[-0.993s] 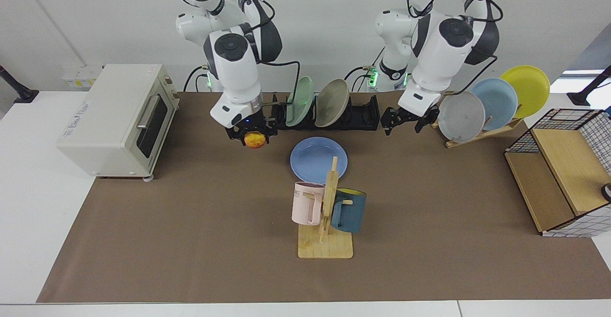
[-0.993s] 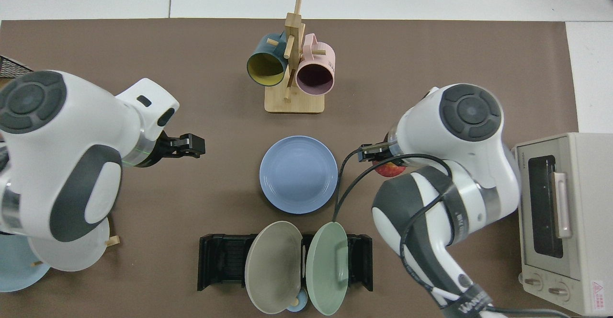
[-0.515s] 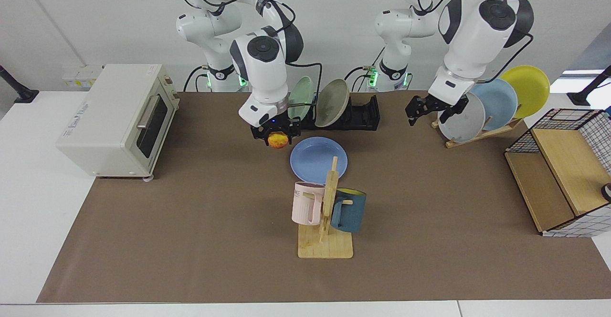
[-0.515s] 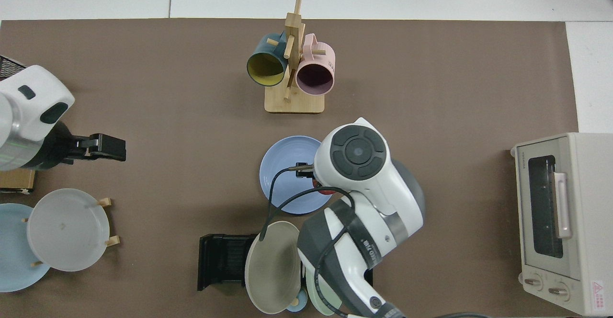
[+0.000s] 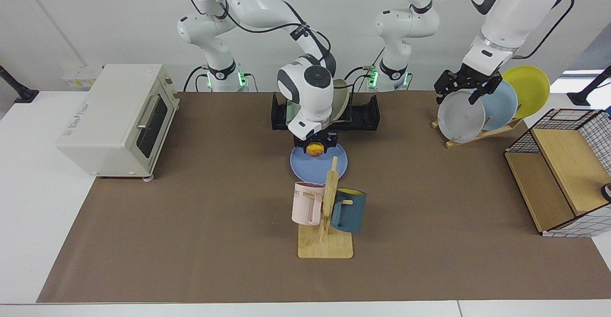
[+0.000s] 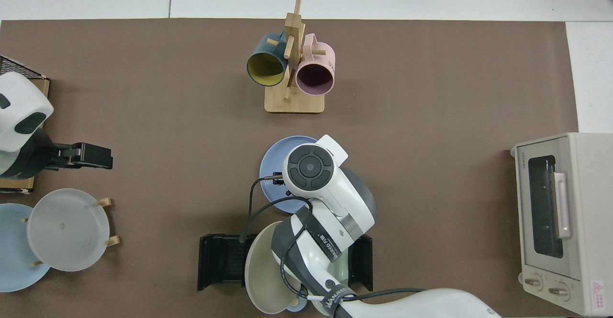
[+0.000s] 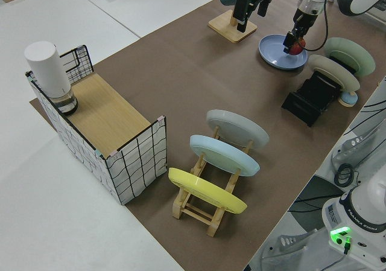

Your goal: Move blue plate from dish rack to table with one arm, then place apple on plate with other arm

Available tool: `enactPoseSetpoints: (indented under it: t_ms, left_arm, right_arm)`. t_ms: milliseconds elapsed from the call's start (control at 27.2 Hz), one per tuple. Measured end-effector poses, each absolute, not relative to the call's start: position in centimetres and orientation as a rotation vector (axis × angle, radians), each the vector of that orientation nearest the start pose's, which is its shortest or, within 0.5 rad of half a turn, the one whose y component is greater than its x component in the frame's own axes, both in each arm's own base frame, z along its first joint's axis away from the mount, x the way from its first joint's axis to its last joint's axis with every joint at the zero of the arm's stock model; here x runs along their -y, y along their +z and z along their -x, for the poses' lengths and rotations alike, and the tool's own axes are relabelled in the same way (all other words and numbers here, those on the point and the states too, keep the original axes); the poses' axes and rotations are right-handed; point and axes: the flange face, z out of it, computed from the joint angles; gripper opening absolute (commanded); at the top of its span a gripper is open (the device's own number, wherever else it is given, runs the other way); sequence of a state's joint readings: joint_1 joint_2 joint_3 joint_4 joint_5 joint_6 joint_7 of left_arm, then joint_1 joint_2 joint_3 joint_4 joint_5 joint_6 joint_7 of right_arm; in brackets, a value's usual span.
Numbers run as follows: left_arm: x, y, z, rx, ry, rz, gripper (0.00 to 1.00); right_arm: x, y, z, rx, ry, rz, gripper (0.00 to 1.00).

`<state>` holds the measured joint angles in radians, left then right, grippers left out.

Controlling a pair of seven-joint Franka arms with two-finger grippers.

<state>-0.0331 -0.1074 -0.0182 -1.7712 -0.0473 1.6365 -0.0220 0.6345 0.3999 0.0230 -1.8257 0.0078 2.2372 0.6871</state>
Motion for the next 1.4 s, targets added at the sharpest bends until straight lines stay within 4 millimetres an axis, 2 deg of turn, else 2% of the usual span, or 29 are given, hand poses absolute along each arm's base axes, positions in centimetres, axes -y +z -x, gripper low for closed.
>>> enactPoseSetpoints:
  t_ms: [37, 74, 110, 147, 184, 221, 405, 552, 662, 736, 809, 957, 1067, 1214, 1398]
  left_arm:
    - [3.2, 59.3, -52.2, -0.041, 0.046, 3.185, 1.0]
    - [3.2, 59.3, -52.2, -0.041, 0.046, 3.185, 1.0]
    - [3.2, 59.3, -52.2, -0.041, 0.046, 3.185, 1.0]
    - [3.2, 59.3, -52.2, -0.041, 0.046, 3.185, 1.0]
    - [3.2, 59.3, -52.2, -0.042, 0.047, 3.185, 1.0]
    - [3.2, 59.3, -52.2, -0.042, 0.047, 3.185, 1.0]
    - [3.2, 59.3, -52.2, -0.041, 0.047, 3.185, 1.0]
    - [3.2, 59.3, -52.2, -0.04, 0.047, 3.185, 1.0]
    - [3.2, 59.3, -52.2, -0.04, 0.047, 3.185, 1.0]
    - [3.1, 59.3, -52.2, -0.04, 0.048, 3.185, 1.0]
    - [3.1, 59.3, -52.2, -0.04, 0.048, 3.185, 1.0]
    - [3.1, 59.3, -52.2, -0.039, 0.045, 3.185, 1.0]
    - [3.0, 59.5, -52.2, -0.037, 0.038, 3.186, 1.0]
    - [2.9, 59.8, -52.2, -0.033, 0.029, 3.186, 1.0]
    - [2.9, 60.3, -51.7, -0.034, 0.035, 3.186, 1.0]
  right_arm:
    - [-39.3, 31.5, -51.1, -0.058, -0.005, 3.119, 0.0]
    - [-39.3, 31.3, -51.1, -0.058, -0.007, 3.118, 0.05]
    - [-39.4, 31.1, -51.2, -0.058, -0.007, 3.118, 0.21]
    - [-39.4, 30.9, -51.2, -0.058, -0.005, 3.118, 0.47]
    - [-39.4, 30.7, -51.2, -0.06, -0.001, 3.118, 0.82]
    - [-39.4, 30.6, -51.2, -0.062, 0.003, 3.118, 1.0]
    - [-39.4, 30.5, -51.3, -0.065, 0.005, 3.118, 1.0]
    - [-39.8, 31.9, -52.0, -0.068, -0.008, 3.112, 1.0]
    - [-39.9, 34.6, -53.2, -0.082, -0.012, 3.113, 1.0]
    - [-39.7, 37.3, -54.3, -0.102, -0.013, 3.115, 1.0]
    - [-38.6, 40.2, -55.6, -0.138, -0.016, 3.115, 1.0]
    - [-34.2, 45.8, -58.5, -0.178, -0.084, 3.09, 1.0]
    - [-29.1, 48.8, -60.5, -0.111, -0.127, 3.085, 1.0]
    - [-22.0, 50.9, -62.7, -0.005, -0.17, 3.091, 1.0]
    - [-13.5, 52.1, -64.6, 0.076, -0.204, 3.104, 1.0]
